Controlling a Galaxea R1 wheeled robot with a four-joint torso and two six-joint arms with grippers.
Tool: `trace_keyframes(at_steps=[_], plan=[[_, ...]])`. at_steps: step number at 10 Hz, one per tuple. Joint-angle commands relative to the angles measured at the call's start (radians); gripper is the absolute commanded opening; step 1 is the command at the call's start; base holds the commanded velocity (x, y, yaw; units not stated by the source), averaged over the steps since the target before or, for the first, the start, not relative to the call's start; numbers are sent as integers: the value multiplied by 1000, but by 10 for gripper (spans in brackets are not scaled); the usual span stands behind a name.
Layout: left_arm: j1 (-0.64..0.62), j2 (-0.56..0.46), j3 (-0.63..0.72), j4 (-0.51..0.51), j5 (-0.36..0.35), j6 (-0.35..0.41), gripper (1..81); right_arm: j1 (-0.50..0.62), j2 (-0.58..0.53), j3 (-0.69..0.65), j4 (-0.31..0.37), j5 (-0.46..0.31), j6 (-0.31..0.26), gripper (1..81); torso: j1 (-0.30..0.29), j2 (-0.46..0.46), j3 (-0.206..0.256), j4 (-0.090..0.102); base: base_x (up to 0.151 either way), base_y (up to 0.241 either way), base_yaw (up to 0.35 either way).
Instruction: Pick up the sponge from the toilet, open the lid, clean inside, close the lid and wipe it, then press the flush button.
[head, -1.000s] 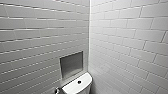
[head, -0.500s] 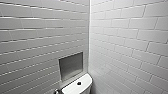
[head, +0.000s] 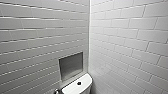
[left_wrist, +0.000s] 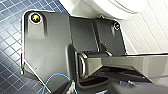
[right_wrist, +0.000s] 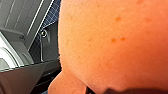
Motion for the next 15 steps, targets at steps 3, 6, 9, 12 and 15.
trace_keyframes(at_steps=[3, 6, 9, 12, 15], plan=[[-134, -215, 302, -15, 57, -4, 811, 95, -239, 291, 5, -60, 4, 10, 0, 0, 0, 0, 0, 0, 0], [-269, -381, 549, -44, 126, -12, 811, 127, -292, 331, 26, -60, 14, 10, -1, 0, -67, 0, 0, 0, 0], [-456, -497, 750, -111, 234, -12, 811, 147, -333, 401, 26, -57, 14, 10, 0, 0, -130, 0, 0, 0, 0], [-641, -533, 827, -199, 358, -12, 811, 165, -352, 440, 26, -57, 14, 10, 0, 1, -196, 0, 0, 0, 0], [-827, -524, 850, -294, 467, -12, 811, 178, -345, 440, 45, -57, 14, 10, 2, 1, -183, 0, 0, 0, 0]])
